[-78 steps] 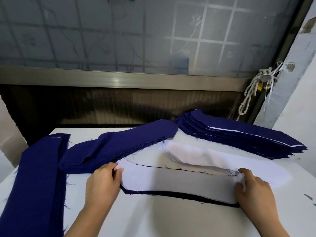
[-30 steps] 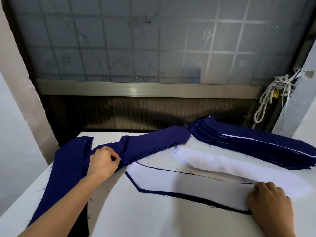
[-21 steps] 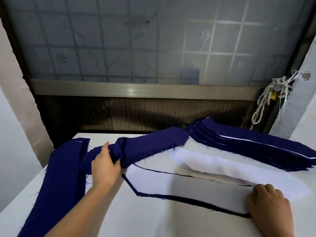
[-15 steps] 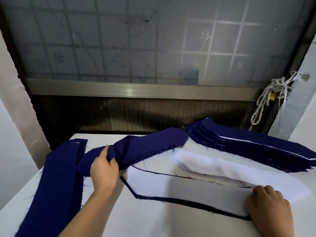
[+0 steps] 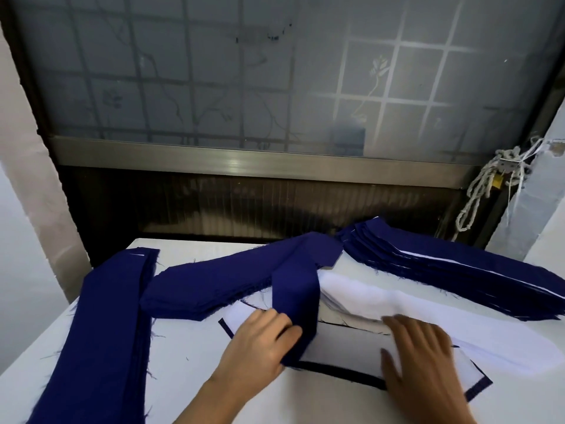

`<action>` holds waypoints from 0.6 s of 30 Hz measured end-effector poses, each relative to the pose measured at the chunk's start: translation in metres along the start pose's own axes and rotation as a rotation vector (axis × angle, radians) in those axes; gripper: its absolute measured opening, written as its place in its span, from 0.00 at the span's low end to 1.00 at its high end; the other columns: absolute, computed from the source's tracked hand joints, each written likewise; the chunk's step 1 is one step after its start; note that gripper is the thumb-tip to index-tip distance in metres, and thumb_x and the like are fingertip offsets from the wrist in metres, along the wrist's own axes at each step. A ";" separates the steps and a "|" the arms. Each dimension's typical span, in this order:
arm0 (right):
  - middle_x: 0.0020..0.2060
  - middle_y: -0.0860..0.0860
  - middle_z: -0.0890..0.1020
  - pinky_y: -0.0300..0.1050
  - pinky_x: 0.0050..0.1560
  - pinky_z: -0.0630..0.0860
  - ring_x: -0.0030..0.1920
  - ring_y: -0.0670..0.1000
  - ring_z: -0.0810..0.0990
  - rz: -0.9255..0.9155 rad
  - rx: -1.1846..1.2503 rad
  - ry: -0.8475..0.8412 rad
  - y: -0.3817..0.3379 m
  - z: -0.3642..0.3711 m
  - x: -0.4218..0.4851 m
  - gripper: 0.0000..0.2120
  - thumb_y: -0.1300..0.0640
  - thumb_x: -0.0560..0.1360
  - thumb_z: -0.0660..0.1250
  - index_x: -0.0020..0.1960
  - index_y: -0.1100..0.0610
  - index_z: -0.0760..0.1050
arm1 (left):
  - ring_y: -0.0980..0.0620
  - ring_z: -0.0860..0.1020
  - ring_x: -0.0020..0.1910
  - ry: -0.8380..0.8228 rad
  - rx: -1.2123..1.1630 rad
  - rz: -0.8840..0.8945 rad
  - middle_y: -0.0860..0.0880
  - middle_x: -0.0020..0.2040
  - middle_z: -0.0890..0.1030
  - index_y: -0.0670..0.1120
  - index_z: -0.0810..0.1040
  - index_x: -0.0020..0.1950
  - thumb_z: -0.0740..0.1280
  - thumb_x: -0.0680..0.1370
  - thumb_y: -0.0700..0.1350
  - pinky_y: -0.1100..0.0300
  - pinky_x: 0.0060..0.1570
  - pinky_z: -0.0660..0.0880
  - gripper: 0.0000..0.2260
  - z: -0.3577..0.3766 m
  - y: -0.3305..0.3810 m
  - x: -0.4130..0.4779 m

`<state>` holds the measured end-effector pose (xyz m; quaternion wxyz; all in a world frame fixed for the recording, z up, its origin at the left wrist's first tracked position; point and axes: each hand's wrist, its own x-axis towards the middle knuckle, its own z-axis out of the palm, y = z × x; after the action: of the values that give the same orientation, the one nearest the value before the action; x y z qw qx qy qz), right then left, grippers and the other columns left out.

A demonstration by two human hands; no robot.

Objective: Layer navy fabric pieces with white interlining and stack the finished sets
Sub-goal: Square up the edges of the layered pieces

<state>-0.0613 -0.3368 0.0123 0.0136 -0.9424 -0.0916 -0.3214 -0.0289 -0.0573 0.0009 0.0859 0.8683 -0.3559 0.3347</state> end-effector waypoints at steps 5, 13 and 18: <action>0.61 0.43 0.79 0.53 0.70 0.58 0.66 0.47 0.74 -0.274 0.290 -0.055 -0.082 0.004 0.031 0.22 0.51 0.65 0.71 0.59 0.48 0.78 | 0.48 0.71 0.36 0.161 0.003 0.069 0.48 0.39 0.76 0.45 0.81 0.48 0.75 0.70 0.43 0.56 0.35 0.68 0.09 -0.001 0.003 -0.005; 0.38 0.47 0.81 0.50 0.68 0.64 0.42 0.49 0.81 -0.247 0.173 0.023 -0.056 0.009 0.047 0.15 0.68 0.61 0.75 0.43 0.53 0.81 | 0.50 0.69 0.37 0.552 -0.155 -0.570 0.52 0.38 0.74 0.42 0.79 0.45 0.63 0.71 0.32 0.52 0.37 0.68 0.08 -0.003 -0.016 -0.017; 0.38 0.51 0.83 0.57 0.67 0.65 0.41 0.54 0.83 -0.062 -0.025 0.104 0.025 -0.001 0.023 0.14 0.71 0.63 0.72 0.46 0.58 0.83 | 0.51 0.74 0.37 0.652 -0.361 -0.854 0.55 0.36 0.73 0.43 0.78 0.45 0.60 0.77 0.40 0.58 0.38 0.70 0.07 -0.004 -0.023 -0.017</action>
<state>-0.0396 -0.3574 0.0276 -0.0031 -0.9212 -0.1158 -0.3715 -0.0239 -0.0294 -0.0052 0.4664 0.7584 0.0202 0.4549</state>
